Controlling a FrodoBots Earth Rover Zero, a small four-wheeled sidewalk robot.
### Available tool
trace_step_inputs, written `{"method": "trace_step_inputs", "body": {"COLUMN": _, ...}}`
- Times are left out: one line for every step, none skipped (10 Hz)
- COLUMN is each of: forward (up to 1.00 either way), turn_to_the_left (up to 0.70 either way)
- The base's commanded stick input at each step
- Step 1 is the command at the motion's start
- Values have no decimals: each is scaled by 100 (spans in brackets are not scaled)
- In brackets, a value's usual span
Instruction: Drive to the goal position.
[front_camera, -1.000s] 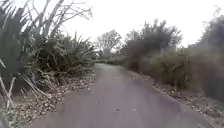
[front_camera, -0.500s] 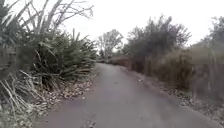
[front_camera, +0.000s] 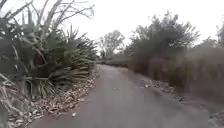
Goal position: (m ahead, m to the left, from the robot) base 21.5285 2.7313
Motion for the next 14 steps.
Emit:
{"method": "trace_step_inputs", "body": {"forward": 100, "turn_to_the_left": 0}}
{"method": "trace_step_inputs", "body": {"forward": 100, "turn_to_the_left": 0}}
{"method": "trace_step_inputs", "body": {"forward": 100, "turn_to_the_left": 0}}
{"method": "trace_step_inputs", "body": {"forward": 100, "turn_to_the_left": 0}}
{"method": "trace_step_inputs", "body": {"forward": 100, "turn_to_the_left": 0}}
{"method": "trace_step_inputs", "body": {"forward": 100, "turn_to_the_left": 0}}
{"method": "trace_step_inputs", "body": {"forward": 100, "turn_to_the_left": 0}}
{"method": "trace_step_inputs", "body": {"forward": 100, "turn_to_the_left": 0}}
{"method": "trace_step_inputs", "body": {"forward": 100, "turn_to_the_left": 0}}
{"method": "trace_step_inputs", "body": {"forward": 100, "turn_to_the_left": 0}}
{"method": "trace_step_inputs", "body": {"forward": 100, "turn_to_the_left": 0}}
{"method": "trace_step_inputs", "body": {"forward": 100, "turn_to_the_left": 0}}
{"method": "trace_step_inputs", "body": {"forward": 100, "turn_to_the_left": 0}}
{"method": "trace_step_inputs", "body": {"forward": 100, "turn_to_the_left": 0}}
